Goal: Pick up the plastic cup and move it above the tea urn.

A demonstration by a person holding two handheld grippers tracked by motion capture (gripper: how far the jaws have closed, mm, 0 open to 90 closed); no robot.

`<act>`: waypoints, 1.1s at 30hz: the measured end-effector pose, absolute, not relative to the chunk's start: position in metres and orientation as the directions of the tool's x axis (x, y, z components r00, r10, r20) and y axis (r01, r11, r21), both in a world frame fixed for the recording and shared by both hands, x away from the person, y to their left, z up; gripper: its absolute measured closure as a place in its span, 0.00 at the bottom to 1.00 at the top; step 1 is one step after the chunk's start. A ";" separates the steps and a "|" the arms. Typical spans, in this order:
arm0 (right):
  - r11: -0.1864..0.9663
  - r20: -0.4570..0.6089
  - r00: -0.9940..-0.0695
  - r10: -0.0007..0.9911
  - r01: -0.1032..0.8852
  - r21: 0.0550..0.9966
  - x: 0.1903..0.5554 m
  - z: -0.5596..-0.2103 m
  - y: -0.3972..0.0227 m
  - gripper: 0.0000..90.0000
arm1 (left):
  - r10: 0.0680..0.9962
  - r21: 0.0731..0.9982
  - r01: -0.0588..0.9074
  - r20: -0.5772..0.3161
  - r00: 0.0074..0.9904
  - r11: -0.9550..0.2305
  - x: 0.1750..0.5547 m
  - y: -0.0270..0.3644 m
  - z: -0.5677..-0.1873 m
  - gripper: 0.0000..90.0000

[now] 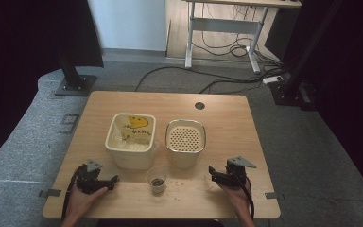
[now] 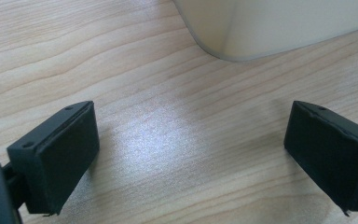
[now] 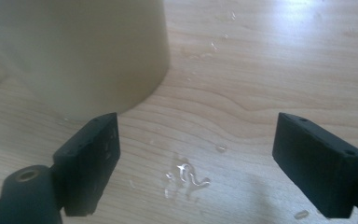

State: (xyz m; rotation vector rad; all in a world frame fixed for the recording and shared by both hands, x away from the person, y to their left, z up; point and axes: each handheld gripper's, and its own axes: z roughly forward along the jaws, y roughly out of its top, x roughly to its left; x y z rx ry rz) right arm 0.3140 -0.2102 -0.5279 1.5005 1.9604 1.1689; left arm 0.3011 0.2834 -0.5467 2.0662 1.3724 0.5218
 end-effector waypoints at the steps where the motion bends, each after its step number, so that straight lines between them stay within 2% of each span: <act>1: 0.076 0.164 -0.350 0.922 0.579 0.812 0.313 -0.527 -0.209 0.18 | 0.922 0.669 0.686 -0.004 0.388 -0.286 0.301 0.283 -0.547 0.04; 6: 0.103 0.162 -0.429 0.889 0.531 0.841 0.307 -0.523 -0.197 0.23 | 0.921 0.666 0.688 -0.004 0.389 -0.287 0.299 0.285 -0.546 0.05; 13: 0.096 0.221 -0.547 0.808 0.493 0.865 0.296 -0.518 -0.170 0.29 | 0.920 0.668 0.685 -0.004 0.393 -0.290 0.299 0.285 -0.547 0.04; 15: 0.129 0.209 -0.599 0.773 0.471 0.873 0.290 -0.517 -0.152 0.29 | 0.919 0.668 0.685 -0.004 0.393 -0.290 0.299 0.285 -0.547 0.04; 19: 0.168 0.197 -0.643 0.740 0.460 0.872 0.285 -0.516 -0.137 0.28 | 0.919 0.668 0.685 -0.003 0.393 -0.291 0.299 0.285 -0.547 0.04; 24: 0.235 0.200 -0.747 0.634 0.432 0.871 0.273 -0.519 -0.099 0.25 | 0.919 0.668 0.685 -0.004 0.393 -0.290 0.299 0.285 -0.547 0.04; 33: 0.287 0.169 -0.805 0.569 0.387 0.876 0.275 -0.522 -0.058 0.25 | 0.919 0.668 0.685 -0.004 0.394 -0.291 0.299 0.285 -0.547 0.04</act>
